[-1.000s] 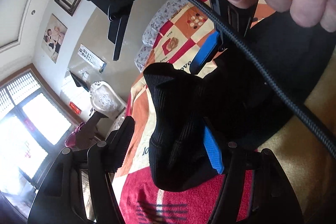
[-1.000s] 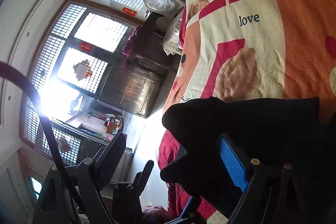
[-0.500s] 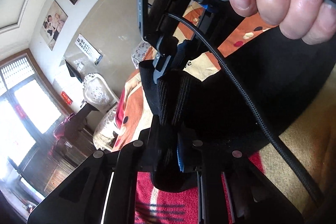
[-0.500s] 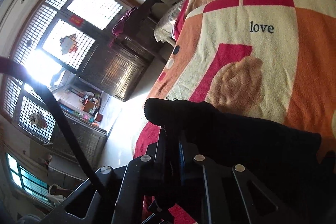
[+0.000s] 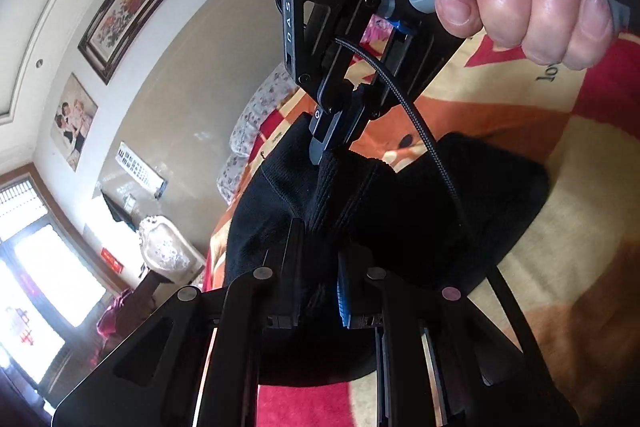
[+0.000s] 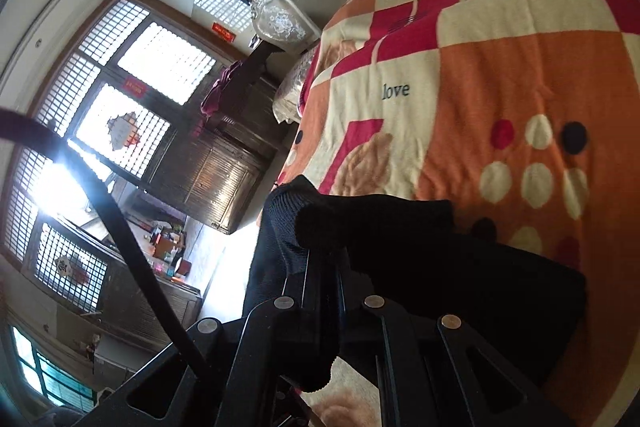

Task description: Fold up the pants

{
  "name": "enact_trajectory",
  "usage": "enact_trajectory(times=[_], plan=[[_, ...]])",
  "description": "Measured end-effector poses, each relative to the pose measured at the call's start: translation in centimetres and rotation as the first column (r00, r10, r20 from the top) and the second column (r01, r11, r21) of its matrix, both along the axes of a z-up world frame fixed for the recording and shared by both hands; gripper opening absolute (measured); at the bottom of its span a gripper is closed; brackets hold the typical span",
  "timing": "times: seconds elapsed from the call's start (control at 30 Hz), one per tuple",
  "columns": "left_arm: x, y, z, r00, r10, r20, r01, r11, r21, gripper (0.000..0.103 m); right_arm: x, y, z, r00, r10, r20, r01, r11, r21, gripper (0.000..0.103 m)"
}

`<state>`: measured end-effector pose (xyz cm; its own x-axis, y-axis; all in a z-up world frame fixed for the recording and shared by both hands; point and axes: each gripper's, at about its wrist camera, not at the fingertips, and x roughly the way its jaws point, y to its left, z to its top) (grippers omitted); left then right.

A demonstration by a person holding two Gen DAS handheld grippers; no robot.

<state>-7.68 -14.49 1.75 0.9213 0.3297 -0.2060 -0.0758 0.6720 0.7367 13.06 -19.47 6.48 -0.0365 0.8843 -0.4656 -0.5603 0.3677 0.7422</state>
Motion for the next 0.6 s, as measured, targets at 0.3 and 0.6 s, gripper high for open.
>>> enact_trajectory(times=[0.3, 0.6], plan=[[1.0, -5.3, -0.9, 0.991, -0.1, -0.088, 0.1, 0.995, -0.004, 0.013, 1.4, -10.0, -3.0, 0.99, -0.12, -0.07, 0.122, 0.992, 0.031, 0.005], [2.8, -5.6, -0.8, 0.981, -0.108, -0.161, 0.109, 0.994, -0.003, 0.015, 1.9, -10.4, -6.2, 0.981, -0.151, -0.125, 0.153, 0.988, 0.006, 0.005]])
